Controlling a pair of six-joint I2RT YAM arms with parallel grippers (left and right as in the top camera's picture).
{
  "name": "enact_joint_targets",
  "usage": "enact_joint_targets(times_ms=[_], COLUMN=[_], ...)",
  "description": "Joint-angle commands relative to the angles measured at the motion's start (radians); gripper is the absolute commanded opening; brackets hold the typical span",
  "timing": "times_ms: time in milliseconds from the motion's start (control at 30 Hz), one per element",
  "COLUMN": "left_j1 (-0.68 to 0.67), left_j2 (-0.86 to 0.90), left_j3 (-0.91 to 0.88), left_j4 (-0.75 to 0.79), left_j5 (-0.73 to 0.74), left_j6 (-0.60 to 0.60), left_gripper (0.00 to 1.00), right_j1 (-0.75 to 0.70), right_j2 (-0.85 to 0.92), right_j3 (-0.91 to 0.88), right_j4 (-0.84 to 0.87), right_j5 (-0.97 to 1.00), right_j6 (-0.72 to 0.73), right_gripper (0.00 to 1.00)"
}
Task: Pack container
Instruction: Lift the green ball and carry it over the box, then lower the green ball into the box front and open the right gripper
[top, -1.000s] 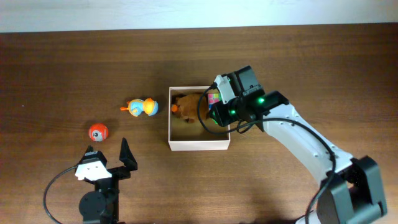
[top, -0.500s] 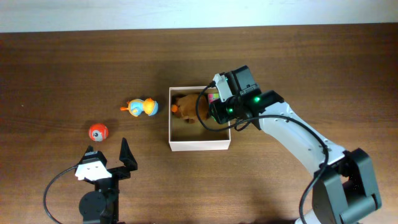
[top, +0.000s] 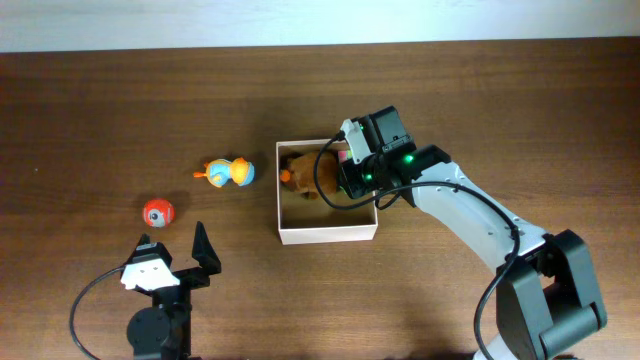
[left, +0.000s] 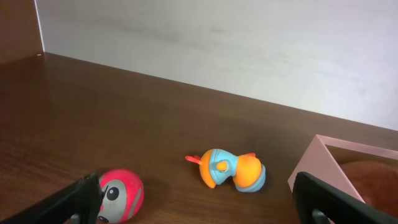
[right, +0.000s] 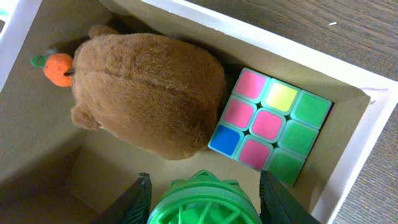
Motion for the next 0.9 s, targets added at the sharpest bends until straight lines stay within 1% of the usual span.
enact_joint_targets(times_ms=[0,167,300,533,667,867], left_j1=[0.004,0.004,0.004,0.004,0.004,0.004], left_j2=[-0.010,-0.010,-0.010,-0.010,-0.010,-0.010], left_j3=[-0.005,-0.005,-0.005,-0.005,-0.005,-0.005], left_j4=[-0.001,-0.001,-0.001,-0.001,-0.001,-0.001], left_j5=[0.014,0.014,0.014,0.014,0.014,0.014], left_j6=[0.013,0.013,0.013,0.013,0.013,0.013], left_gripper=[0.99,0.99,0.99,0.99,0.99,0.99], right_j1=[0.006,0.027,0.054,0.072,0.072,0.072], right_j2=[0.011,0.011,0.011,0.011,0.011,0.011], right_j3=[0.022,0.022,0.022,0.022,0.022,0.022], right_j4=[0.004,-0.008,-0.003,0.004,-0.003,-0.013], right_j5=[0.043,0.132,0.140,0.145,0.195,0.221], right_j6=[-0.011,-0.079,-0.116,-0.116,-0.116,-0.119], right_gripper=[0.38,0.38,0.38,0.37,0.34,0.34])
